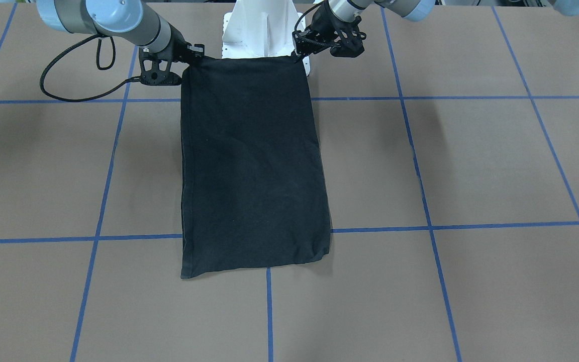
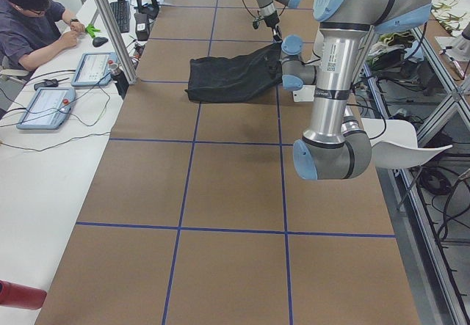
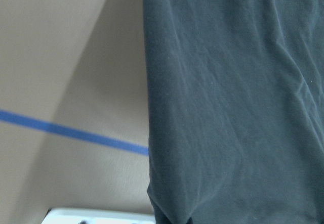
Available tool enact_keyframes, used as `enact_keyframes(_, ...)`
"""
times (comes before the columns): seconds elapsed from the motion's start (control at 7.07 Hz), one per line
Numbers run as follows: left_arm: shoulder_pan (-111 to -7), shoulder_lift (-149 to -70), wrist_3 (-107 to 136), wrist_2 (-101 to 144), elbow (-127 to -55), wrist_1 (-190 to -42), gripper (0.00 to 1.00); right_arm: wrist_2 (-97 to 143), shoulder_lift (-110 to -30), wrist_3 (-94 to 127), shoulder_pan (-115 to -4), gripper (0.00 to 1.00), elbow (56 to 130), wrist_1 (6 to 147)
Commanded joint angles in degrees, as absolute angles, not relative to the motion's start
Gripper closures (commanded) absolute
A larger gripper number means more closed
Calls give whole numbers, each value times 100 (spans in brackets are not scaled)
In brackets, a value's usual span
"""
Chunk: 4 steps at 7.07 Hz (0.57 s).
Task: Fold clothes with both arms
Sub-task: 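Lift the near edge with both grippers and fold it away from the robot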
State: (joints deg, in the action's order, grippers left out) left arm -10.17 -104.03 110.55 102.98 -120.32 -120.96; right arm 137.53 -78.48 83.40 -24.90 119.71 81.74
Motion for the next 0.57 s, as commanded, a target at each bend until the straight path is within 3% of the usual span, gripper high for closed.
enact_keyframes(0.0,-940,-10398,11127,10440,-12189,-12103,100,14036,-7814,8358,-2880,100,11989,8183)
enact_keyframes(0.42,-2280,-10476,11030,11361,-12463,-12094,100,14097,-7551,8315,-3847,100,11919,8174)
